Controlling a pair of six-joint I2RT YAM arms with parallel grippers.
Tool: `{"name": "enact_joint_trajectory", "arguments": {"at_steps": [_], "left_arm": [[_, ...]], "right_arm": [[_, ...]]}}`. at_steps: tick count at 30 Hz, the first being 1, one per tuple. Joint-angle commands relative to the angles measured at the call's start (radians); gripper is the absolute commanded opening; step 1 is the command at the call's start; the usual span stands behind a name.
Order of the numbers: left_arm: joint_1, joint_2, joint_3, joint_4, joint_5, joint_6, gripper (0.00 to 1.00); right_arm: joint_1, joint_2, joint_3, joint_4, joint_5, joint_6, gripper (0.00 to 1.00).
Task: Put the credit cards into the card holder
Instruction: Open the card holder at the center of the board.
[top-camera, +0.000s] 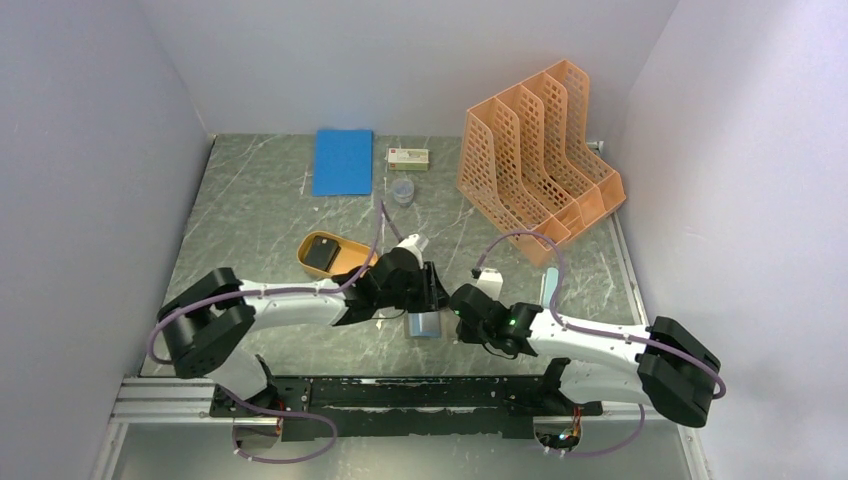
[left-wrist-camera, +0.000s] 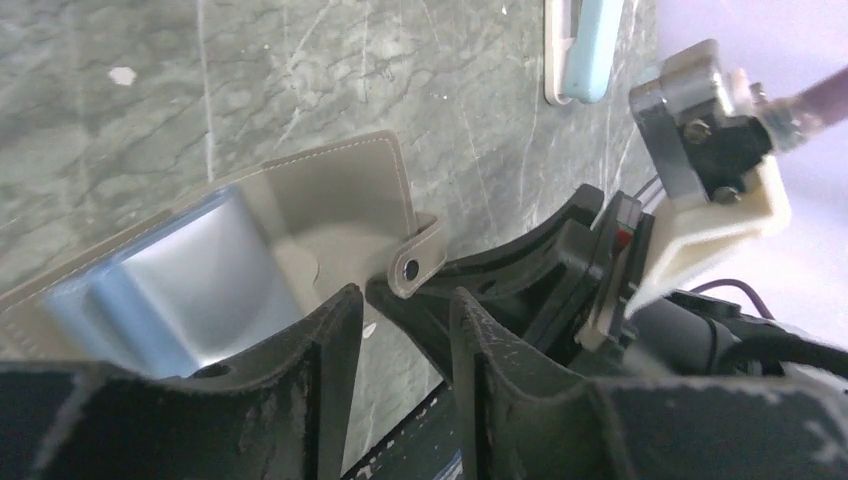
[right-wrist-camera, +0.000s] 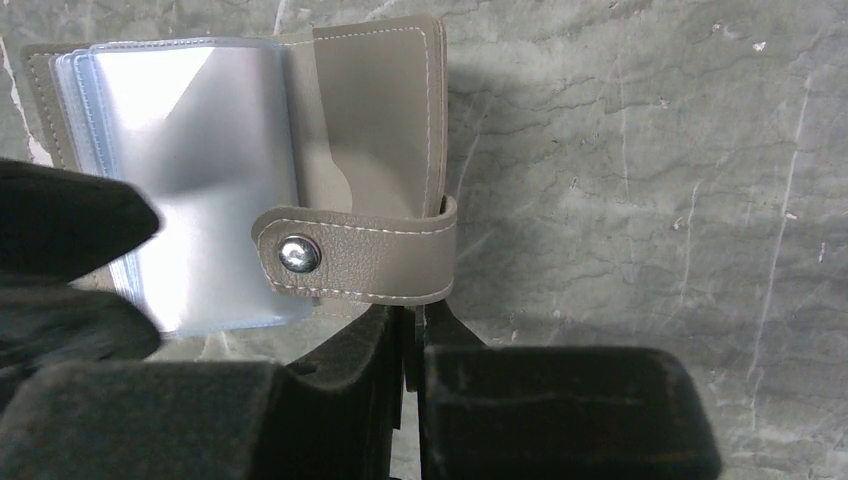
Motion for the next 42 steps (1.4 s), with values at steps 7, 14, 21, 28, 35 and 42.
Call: {"name": "enact_joint_trajectory", "arguments": {"at_steps": [7,14,21,28,35,42], "left_arm": [[-0.018,0.221,0.115,-0.001,0.016,-0.02,0.31],[-0.018,0.306,0.173,-0.038,-0.001,-0.019,0.28],[-0.018,0.338,0.168,-0.03,0.007,-0.036,0.28],[-0.02,0.325,0.156,-0.039,0.003,-0.039,0.27],[-0.019,0.296,0.177,-0.073,-0.013,-0.03,0.28],[-0.019,0.251,0.197,-0.108,-0.029,-0.013,0.32]], "right_arm": [[0.0,-0.087,-0.039,-0.036,-0.015,-0.005,0.24],[0.002,-0.302,0.022,-0.195,-0.04,-0.036,0.43],[0.003,-0.439,0.042,-0.127,-0.162,-0.174,0.37],[0.001,-0.339,0.009,0.011,-0.105,-0.103,0.25],[-0.015,-0.292,-0.08,0.052,-0.008,-0.057,0.24],[-0.084,-0.241,-0.162,0.139,-0.057,-0.072,0.23]]}}
